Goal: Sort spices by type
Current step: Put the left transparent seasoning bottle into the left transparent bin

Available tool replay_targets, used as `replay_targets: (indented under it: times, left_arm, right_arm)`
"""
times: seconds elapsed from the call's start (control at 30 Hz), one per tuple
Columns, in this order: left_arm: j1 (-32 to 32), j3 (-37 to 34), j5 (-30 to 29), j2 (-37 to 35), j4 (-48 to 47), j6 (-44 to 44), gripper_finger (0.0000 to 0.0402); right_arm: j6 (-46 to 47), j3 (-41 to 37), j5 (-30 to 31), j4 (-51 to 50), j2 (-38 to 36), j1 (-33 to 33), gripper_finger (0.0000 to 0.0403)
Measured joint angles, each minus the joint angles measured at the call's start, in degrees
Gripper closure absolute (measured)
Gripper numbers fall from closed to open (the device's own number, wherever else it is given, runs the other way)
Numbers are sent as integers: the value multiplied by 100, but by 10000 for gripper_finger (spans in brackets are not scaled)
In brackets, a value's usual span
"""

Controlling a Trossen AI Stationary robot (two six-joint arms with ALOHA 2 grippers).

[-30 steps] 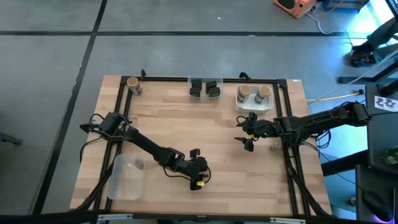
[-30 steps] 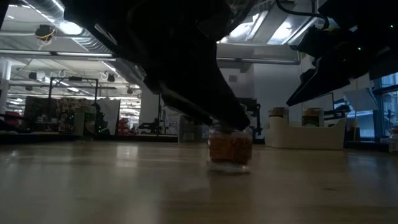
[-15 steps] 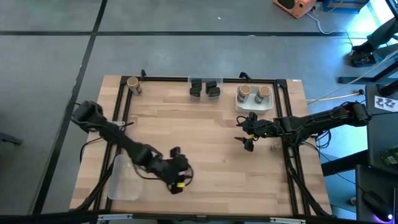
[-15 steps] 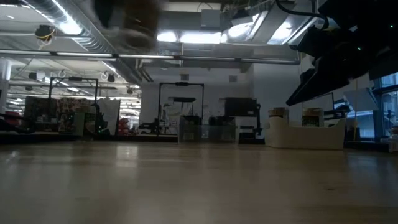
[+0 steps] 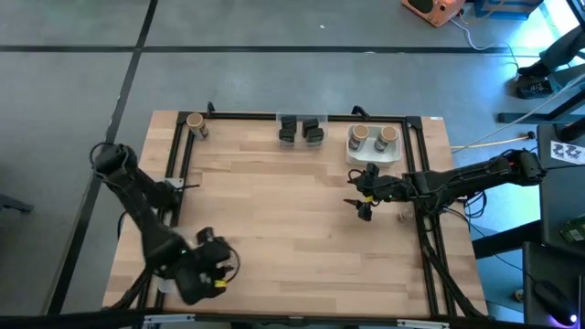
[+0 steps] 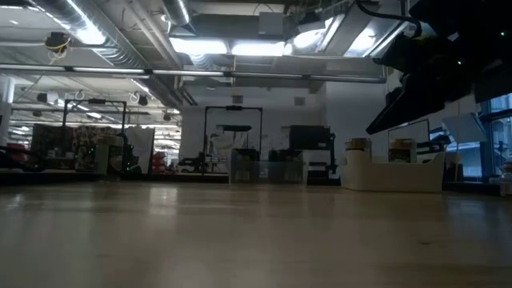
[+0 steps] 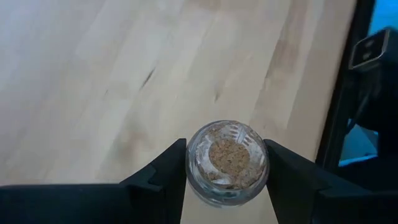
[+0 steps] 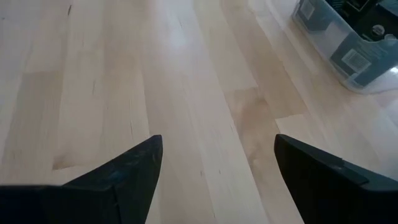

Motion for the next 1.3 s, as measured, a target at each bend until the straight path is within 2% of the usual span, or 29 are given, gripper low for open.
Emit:
replay_targets:
  times: [0.27, 0.47, 0.77, 1.13, 1.3]
  left_arm:
    - [-1218, -82, -626, 9, -1372, -2556, 240]
    - [-1644, -717, -680, 13, -1379, -3669, 240]
    - [-1756, -1196, -510, 15, -1206, -3860, 240]
    - [-1714, -1993, -499, 17, -49, -3668, 234]
    - [-1714, -2093, -423, 20, 129, -3773, 231]
  right_arm:
    - [11, 0, 0, 145, 0, 0, 95]
    - [17, 0, 2, 283, 0, 0, 95]
    - [50, 0, 2, 277, 0, 0, 95]
    - [30, 0, 111, 348, 0, 0, 95]
    - [26, 0, 111, 344, 0, 0, 95]
